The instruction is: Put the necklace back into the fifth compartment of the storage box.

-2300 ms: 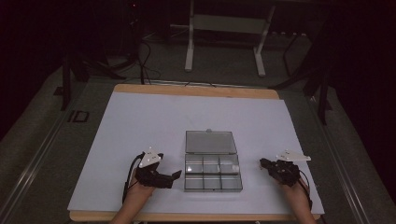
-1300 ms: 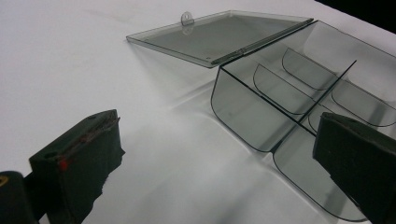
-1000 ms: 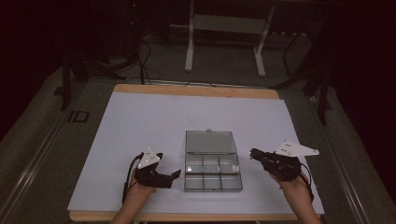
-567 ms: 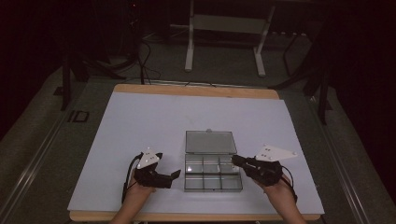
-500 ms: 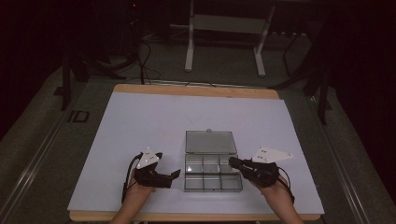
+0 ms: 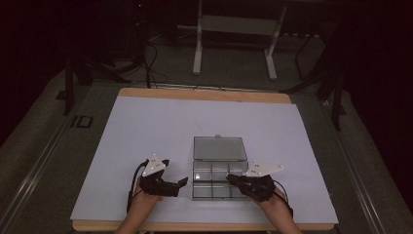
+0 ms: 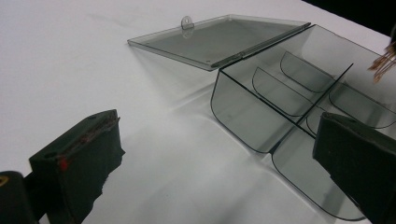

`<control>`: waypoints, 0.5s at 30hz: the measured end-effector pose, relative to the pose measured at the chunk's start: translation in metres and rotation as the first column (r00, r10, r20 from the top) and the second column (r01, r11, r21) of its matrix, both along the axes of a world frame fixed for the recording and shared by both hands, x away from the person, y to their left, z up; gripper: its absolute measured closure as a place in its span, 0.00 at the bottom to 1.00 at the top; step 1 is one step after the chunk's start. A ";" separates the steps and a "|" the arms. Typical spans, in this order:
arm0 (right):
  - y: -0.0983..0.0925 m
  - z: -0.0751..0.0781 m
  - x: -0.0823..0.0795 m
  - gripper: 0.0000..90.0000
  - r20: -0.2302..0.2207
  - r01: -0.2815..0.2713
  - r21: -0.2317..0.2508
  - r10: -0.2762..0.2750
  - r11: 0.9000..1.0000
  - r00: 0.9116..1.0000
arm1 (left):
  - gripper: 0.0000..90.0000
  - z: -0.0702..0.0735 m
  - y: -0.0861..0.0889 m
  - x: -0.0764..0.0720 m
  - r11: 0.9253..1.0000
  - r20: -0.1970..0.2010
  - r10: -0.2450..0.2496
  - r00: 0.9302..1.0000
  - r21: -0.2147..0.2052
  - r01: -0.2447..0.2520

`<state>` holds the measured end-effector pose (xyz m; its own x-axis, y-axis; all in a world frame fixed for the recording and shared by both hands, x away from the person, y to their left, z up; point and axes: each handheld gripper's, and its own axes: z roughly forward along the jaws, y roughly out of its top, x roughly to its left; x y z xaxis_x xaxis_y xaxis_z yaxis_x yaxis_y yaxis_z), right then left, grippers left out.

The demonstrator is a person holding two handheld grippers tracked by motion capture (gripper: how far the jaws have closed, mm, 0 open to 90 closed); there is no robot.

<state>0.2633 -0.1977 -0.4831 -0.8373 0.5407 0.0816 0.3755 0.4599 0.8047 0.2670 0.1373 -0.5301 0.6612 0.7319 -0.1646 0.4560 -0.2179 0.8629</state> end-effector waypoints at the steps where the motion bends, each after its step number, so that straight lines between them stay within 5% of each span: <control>1: 0.001 -0.003 0.001 0.96 -0.007 -0.002 -0.007 0.002 1.000 1.000 | 0.02 0.000 0.000 0.000 1.000 0.000 -0.002 1.000 0.003 0.002; 15: 0.005 -0.020 0.006 0.95 -0.048 -0.017 -0.055 0.014 0.998 0.999 | 0.02 -0.002 0.000 0.000 1.000 -0.004 0.000 1.000 0.004 0.000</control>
